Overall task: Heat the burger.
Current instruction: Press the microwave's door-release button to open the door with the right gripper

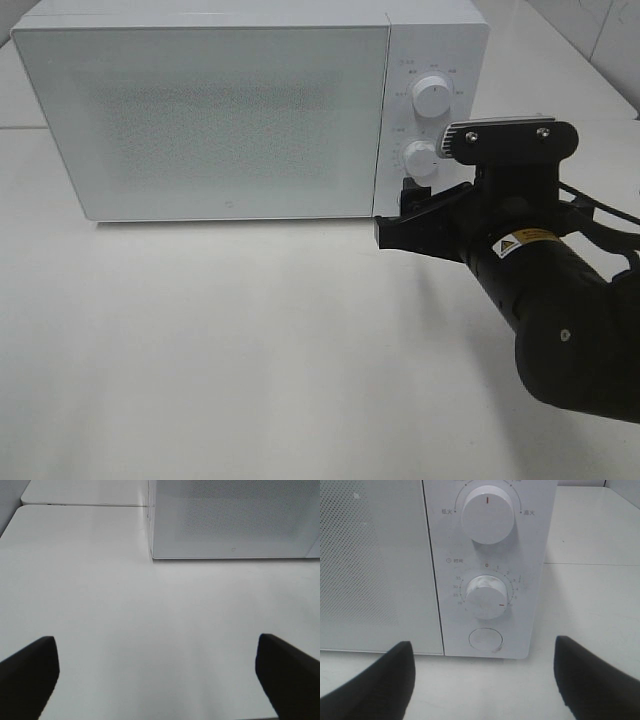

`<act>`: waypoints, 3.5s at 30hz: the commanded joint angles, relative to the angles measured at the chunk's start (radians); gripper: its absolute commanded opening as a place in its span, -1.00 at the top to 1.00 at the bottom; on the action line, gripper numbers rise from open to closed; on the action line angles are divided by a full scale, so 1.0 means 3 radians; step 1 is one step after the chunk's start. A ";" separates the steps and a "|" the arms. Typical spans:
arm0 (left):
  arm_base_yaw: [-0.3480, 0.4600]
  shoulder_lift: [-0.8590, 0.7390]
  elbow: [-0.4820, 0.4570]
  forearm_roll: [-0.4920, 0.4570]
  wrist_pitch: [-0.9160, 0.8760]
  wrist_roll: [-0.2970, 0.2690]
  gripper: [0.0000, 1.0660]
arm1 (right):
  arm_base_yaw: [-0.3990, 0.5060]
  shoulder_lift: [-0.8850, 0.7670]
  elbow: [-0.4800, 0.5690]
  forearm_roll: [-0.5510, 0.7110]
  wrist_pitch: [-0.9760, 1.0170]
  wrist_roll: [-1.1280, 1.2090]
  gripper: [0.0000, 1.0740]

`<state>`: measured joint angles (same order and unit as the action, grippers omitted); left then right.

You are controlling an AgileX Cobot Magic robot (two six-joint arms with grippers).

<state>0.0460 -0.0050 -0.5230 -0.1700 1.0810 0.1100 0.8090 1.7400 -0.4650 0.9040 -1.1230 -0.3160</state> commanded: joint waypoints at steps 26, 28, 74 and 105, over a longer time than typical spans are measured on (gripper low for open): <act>0.0010 -0.0057 0.0010 -0.0017 -0.0017 0.0000 -0.87 | 0.0007 0.0227 -0.0030 -0.0027 -0.0217 0.0987 -0.34; 0.0010 -0.0057 0.0010 -0.0017 -0.0017 0.0000 -0.87 | 0.0007 0.0227 -0.0030 -0.0017 -0.0217 0.1127 -0.31; 0.0010 -0.0057 0.0010 -0.0017 -0.0017 0.0000 -0.87 | -0.0557 0.0723 -0.0610 -0.0640 0.0673 0.5703 1.00; 0.0010 -0.0057 0.0010 -0.0017 -0.0017 0.0000 -0.87 | -0.0830 0.1253 -0.1270 -0.0530 0.0773 0.5520 1.00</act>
<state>0.0460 -0.0050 -0.5230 -0.1700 1.0810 0.1100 0.5640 2.1140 -0.8360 0.7470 -0.8980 1.3460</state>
